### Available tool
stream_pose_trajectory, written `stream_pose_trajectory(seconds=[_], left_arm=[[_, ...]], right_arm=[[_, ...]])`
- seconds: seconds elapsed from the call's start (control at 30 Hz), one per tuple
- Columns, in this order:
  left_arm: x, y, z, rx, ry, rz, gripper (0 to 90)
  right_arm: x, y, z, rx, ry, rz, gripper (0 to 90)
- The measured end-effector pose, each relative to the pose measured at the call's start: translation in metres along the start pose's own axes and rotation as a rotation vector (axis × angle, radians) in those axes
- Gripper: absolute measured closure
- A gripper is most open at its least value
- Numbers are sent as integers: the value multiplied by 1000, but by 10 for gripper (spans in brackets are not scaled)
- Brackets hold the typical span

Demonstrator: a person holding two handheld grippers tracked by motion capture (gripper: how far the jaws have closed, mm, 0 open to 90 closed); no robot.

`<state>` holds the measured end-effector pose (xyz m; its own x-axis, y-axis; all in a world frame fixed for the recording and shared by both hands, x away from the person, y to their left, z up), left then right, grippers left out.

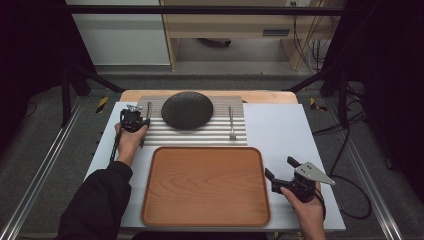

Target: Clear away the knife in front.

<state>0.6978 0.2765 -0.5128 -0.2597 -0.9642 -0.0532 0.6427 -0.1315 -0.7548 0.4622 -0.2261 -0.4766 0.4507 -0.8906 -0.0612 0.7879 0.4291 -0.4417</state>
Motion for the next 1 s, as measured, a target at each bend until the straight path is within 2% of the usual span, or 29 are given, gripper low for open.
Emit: stream_pose_trajectory(seconds=[0.17, 0.37, 0.57, 1.0], left_arm=[[1, 1, 2, 0, -1, 0, 640], [7, 1, 2, -7, 9, 7, 761], [8, -1, 1, -12, -13, 13, 786], [15, -10, -8, -34, -14, 8, 797]], right_arm=[[0, 0, 0, -1, 5, 1, 70], [1, 0, 0, 0, 4, 0, 71], [1, -1, 0, -1, 4, 1, 74], [2, -1, -1, -1, 8, 2, 74]])
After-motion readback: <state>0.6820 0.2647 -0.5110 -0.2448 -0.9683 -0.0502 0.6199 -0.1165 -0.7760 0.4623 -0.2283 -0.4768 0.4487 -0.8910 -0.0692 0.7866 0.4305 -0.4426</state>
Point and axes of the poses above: each handheld gripper's, and its own axes: y roughly forward along the jaws, z roughly out of its top, x roughly to its right, the point moved 5 cm from there along y, roughly forward along the jaws, and after that the axes turned 10 degrees about -x, right-handed, at the moved point
